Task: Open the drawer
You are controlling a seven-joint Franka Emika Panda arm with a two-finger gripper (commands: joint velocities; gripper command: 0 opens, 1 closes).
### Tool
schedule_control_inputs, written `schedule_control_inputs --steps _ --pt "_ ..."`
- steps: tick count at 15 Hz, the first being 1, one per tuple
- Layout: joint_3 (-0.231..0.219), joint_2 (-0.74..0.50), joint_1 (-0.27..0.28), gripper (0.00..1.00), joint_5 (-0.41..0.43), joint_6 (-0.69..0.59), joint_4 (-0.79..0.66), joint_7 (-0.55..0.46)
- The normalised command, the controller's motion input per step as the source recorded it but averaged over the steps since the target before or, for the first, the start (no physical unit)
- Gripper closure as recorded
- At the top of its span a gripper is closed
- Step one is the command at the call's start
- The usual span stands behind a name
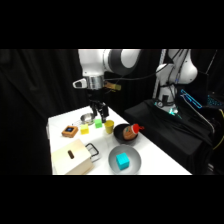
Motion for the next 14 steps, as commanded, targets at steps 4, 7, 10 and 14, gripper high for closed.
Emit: schedule_control_inputs --steps 4,7,10,14 --pt "0.035 0.09 -0.051 0.00 -0.029 0.11 0.08 0.00" --pt "0.032 0.16 -0.060 0.00 -0.046 0.26 0.13 -0.05" --pt "0.049 0.18 -0.068 0.00 -0.031 0.28 0.14 -0.09" --pt "0.055 0.14 -0.094 0.00 -0.036 0.24 0.11 -0.13"
